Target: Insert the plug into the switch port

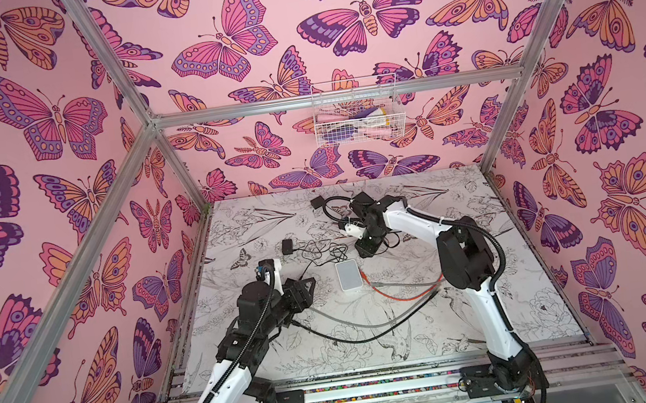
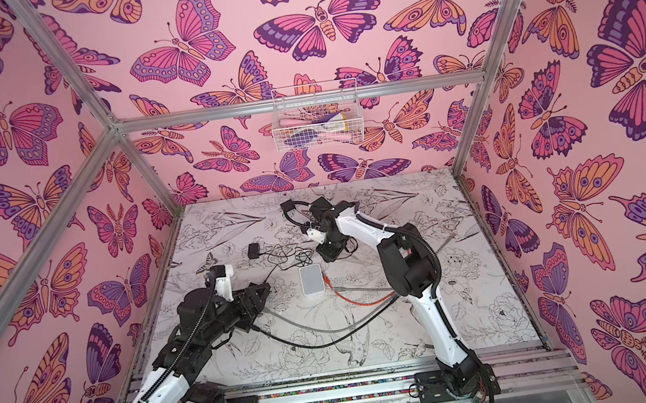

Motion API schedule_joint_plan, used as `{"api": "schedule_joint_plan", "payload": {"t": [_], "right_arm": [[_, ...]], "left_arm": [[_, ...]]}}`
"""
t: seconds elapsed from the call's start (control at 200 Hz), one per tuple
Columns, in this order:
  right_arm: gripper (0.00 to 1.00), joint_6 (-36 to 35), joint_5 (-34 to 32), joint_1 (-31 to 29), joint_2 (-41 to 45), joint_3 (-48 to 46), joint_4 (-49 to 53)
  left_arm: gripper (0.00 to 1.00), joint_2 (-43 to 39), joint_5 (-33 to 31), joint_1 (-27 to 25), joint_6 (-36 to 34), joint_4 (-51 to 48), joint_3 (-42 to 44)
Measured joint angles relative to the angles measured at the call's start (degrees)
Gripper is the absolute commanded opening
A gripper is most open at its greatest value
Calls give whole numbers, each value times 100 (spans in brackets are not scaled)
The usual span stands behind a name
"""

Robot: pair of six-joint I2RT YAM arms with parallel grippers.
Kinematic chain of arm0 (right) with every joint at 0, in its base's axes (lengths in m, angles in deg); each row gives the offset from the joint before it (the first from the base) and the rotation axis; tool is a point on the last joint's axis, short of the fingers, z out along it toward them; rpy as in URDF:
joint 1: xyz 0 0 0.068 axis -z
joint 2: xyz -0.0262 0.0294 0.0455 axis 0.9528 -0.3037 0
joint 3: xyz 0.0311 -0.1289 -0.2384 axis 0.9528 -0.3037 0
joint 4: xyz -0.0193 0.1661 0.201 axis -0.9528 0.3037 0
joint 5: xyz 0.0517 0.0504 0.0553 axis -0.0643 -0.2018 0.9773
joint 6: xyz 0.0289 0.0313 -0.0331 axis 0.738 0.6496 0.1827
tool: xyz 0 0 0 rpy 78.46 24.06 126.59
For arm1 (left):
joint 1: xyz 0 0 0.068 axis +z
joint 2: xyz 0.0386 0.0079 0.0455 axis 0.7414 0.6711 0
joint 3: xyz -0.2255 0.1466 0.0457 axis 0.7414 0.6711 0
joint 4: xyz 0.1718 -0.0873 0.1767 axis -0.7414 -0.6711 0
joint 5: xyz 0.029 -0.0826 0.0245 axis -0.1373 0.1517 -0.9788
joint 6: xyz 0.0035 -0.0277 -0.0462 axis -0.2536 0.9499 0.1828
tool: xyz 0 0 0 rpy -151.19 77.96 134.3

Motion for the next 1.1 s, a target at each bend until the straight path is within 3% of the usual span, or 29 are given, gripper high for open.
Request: {"api": "schedule_joint_plan", "payload": {"t": [0.19,0.381,0.501,0.631,0.952,1.102], "right_arm": [[25,-31,0,2,-149,22,35],[0,-13,-4,11,-160,11,7],[0,17,-31,-9,44,-350,-293],[0,15,-354,-173,647,-1335,-802],[0,11,-780,-691,3386,-3718,-2734],[0,7,-772,-752,4011,-4317,-3523]], "left_arm": [[79,-35,7,0,0,-11,0],[78,-42,52,0,0,-15,-15],[78,-22,144,0,0,-13,-50],[78,120,323,0,-4,-11,-138],[76,1263,1139,-243,74,210,-669],[74,1539,1360,-479,203,511,-772]]}}
